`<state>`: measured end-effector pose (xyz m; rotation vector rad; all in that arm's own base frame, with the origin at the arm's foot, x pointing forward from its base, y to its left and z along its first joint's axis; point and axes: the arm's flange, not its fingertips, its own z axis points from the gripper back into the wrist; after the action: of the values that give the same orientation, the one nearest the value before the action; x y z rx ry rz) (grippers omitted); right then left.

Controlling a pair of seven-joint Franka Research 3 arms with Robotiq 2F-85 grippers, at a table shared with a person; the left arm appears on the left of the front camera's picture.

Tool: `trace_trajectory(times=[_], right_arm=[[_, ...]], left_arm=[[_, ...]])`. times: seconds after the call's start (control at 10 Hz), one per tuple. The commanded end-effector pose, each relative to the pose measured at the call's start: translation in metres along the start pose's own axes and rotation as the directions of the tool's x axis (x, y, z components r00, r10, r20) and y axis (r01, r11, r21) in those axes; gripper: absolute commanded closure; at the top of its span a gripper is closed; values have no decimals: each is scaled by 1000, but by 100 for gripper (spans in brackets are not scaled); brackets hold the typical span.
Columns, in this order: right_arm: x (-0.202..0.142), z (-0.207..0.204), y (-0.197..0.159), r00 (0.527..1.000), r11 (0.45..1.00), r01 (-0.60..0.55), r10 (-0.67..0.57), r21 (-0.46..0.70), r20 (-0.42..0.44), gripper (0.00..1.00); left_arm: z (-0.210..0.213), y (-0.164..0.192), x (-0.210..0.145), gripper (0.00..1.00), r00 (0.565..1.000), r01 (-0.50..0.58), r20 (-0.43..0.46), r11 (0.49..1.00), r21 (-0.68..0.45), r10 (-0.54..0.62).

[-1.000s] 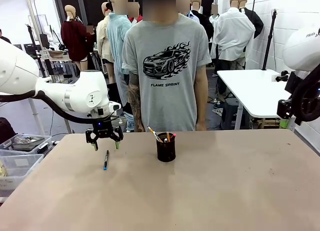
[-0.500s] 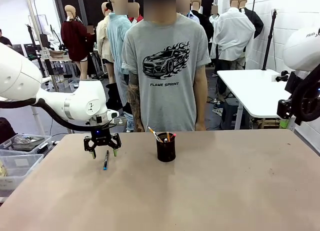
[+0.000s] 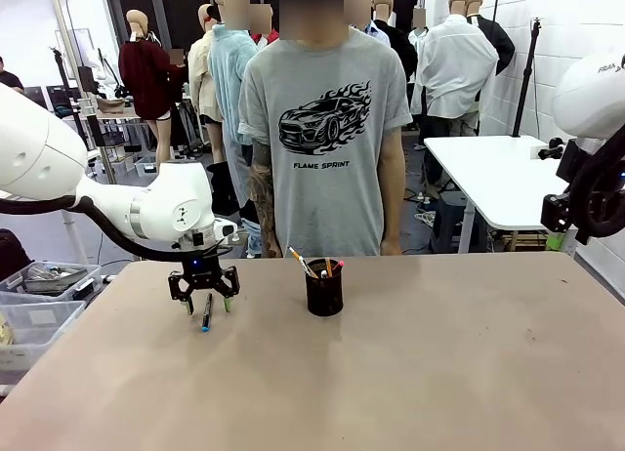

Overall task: Place the pens into the pen holder.
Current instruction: Pick up a writing instrument from the table and place it into the Pen holder.

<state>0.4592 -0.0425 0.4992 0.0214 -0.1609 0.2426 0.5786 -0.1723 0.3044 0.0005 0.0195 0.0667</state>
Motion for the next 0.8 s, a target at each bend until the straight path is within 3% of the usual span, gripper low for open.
trace_trajectory(times=[0.0, 0.2, 0.7], right_arm=[[0, -2, 0, 1000, 1000, -5, 5, -15, 7, 41], [0, -2, 0, 1000, 1000, -5, 5, -15, 7, 41], [0, -2, 0, 1000, 1000, -5, 5, -15, 7, 41]], left_arm=[[-7, 0, 1, 65, 1000, -9, 15, 999, 36, 8], [-8, 3, 2, 100, 1000, -9, 4, 999, 31, 9], [-19, 6, 3, 100, 999, -26, -43, 999, 33, 28]])
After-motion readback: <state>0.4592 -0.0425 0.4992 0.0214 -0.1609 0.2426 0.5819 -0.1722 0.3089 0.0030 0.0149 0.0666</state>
